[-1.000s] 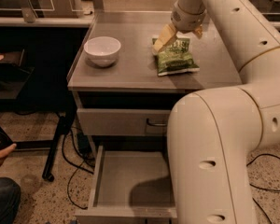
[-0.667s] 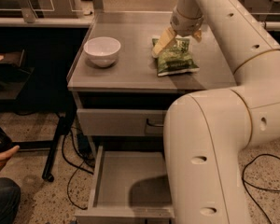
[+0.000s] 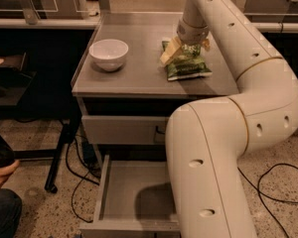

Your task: Place green jalapeno chip bag into middle drawer

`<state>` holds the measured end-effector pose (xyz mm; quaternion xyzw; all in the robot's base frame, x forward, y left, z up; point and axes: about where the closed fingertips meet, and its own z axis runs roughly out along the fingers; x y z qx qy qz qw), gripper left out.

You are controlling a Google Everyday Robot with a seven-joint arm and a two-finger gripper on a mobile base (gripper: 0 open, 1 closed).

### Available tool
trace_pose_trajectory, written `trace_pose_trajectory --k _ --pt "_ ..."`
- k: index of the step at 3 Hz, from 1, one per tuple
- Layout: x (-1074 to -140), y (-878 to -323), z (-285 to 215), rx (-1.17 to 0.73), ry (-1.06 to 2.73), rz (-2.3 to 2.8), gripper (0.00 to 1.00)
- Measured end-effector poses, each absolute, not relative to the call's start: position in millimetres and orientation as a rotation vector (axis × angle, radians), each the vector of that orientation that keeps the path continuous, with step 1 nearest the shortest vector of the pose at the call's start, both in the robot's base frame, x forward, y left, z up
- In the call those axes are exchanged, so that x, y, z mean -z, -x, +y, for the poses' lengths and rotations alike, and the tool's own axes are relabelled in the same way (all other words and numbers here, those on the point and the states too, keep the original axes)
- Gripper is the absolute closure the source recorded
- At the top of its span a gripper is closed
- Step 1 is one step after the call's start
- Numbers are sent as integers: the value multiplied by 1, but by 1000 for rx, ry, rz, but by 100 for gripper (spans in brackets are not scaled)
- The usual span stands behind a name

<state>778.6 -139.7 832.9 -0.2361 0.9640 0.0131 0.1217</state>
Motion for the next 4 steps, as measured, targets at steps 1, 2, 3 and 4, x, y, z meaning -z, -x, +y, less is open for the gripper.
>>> trace_pose_trajectory --k 1,2,3,4 --pt "-822 -784 -138 -32 684 2824 0" --pt "-819 -791 -135 -35 682 2805 26" --pt "-816 -793 -134 -35 681 2798 51" --pt "-816 -793 -134 -36 681 2798 74"
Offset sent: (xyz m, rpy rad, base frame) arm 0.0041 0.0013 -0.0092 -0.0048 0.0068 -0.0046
